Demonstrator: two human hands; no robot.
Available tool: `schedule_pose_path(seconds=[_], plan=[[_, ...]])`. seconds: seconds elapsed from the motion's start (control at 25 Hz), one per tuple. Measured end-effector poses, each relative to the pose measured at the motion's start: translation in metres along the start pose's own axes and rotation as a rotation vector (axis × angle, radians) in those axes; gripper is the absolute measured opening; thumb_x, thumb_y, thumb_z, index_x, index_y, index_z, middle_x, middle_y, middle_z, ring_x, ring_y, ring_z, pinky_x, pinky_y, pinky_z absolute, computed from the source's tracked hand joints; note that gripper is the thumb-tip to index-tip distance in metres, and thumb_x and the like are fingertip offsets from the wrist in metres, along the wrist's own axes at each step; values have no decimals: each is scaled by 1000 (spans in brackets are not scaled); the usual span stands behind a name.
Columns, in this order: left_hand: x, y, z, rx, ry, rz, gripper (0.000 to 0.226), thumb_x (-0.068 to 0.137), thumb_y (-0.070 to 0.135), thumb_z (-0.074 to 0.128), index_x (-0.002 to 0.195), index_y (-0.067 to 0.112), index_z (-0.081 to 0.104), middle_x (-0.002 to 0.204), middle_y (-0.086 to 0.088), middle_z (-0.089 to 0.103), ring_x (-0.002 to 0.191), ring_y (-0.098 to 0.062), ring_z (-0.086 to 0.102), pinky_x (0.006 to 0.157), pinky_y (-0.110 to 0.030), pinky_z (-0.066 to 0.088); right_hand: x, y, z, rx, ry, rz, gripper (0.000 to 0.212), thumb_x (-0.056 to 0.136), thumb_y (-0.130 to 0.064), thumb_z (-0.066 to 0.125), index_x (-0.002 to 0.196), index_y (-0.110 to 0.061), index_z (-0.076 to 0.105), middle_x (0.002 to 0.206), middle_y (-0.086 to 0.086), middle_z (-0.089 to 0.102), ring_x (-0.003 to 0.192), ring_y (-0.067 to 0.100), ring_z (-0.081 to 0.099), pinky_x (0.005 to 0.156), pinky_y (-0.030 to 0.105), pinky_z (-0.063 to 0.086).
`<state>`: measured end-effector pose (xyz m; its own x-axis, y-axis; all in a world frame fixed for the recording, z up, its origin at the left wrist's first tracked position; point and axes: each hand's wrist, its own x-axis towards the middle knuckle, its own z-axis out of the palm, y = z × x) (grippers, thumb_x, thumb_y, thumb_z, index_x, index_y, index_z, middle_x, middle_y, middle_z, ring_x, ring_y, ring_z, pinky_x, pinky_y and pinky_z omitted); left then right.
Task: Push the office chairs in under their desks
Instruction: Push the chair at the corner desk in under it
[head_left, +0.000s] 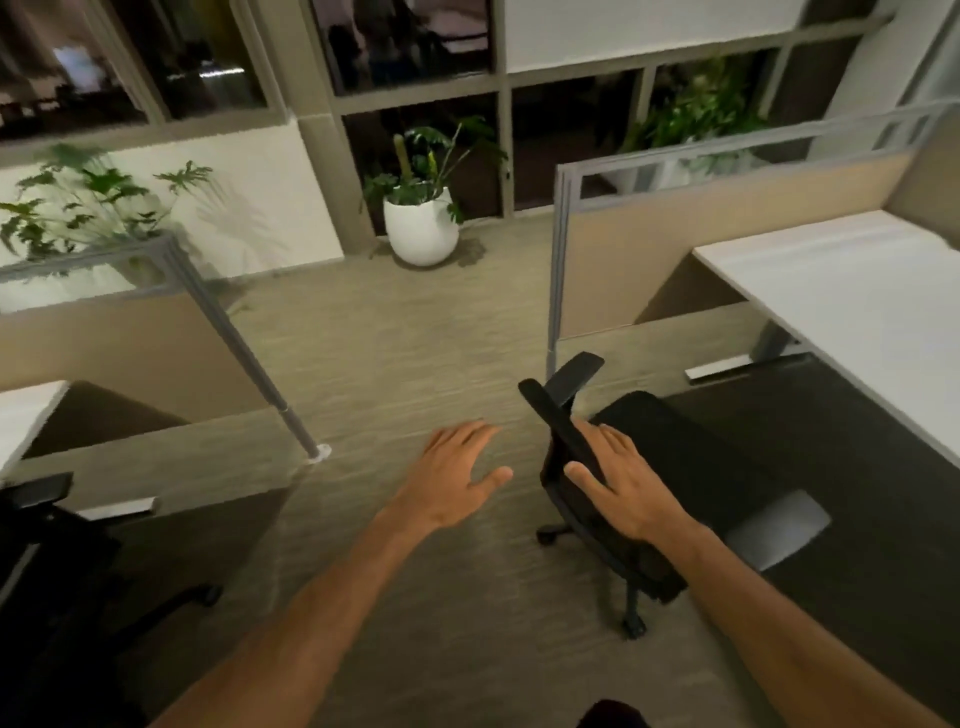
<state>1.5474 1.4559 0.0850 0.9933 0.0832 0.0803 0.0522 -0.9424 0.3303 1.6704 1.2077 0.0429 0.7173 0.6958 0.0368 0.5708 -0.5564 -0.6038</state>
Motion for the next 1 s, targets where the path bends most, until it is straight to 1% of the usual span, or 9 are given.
schedule_pose_path(seconds=[0.12,0.2,0.32,0.56,0.64,0.72,0.76,0.88,1.0], plan=[[73,-8,11,-15,-118,150,69,101,63,39,157,24,33,162,0,34,149,-18,28,123,-39,17,11,22,-3,39,93,190,70,96,-79,25,157,-48,8,164,-8,28,150,11,15,117,37,18],[92,-10,19,-30,-154,193,73,97,66,35,158,26,33,163,0,33,150,-18,26,123,-39,15,10,31,1,19,63,235,74,94,-82,22,157,-47,7,164,-7,28,150,14,18,118,39,22],[162,-18,41,-60,-228,260,67,101,61,43,157,28,33,164,1,32,151,-17,24,121,-35,11,37,66,-7,34,70,407,84,89,-85,20,160,-41,10,164,-3,30,151,19,23,120,43,27],[224,-43,85,-2,-381,331,64,100,56,49,155,26,37,161,1,38,148,-16,30,120,-37,18,54,98,20,87,-108,663,67,101,-64,38,160,-37,21,160,0,36,144,23,36,114,42,35],[251,-46,105,55,-524,394,66,100,57,49,156,26,35,162,1,35,150,-17,28,121,-40,18,49,114,33,95,-128,773,65,102,-62,39,159,-34,26,159,0,38,142,24,37,114,42,35],[273,-58,128,134,-644,475,68,100,57,48,158,27,31,164,0,31,151,-18,24,123,-43,15,52,120,51,55,-72,841,64,102,-63,36,158,-33,30,160,-1,37,144,24,34,118,43,29],[273,-61,132,158,-671,475,69,100,58,47,159,27,29,166,0,28,152,-19,21,124,-45,13,50,118,52,10,-82,832,63,103,-64,34,158,-34,31,162,-2,34,148,24,29,121,45,23],[309,-81,155,226,-758,644,69,101,59,43,161,30,21,169,2,19,155,-20,12,124,-48,6,63,115,80,38,-36,947,59,103,-64,28,159,-44,21,168,-6,20,156,21,10,125,51,-2],[333,-84,171,234,-779,741,65,104,60,33,161,35,18,168,1,21,155,-22,13,124,-49,3,67,111,98,-20,13,1051,58,103,-65,25,158,-51,14,169,-10,17,156,21,5,123,55,-8]])
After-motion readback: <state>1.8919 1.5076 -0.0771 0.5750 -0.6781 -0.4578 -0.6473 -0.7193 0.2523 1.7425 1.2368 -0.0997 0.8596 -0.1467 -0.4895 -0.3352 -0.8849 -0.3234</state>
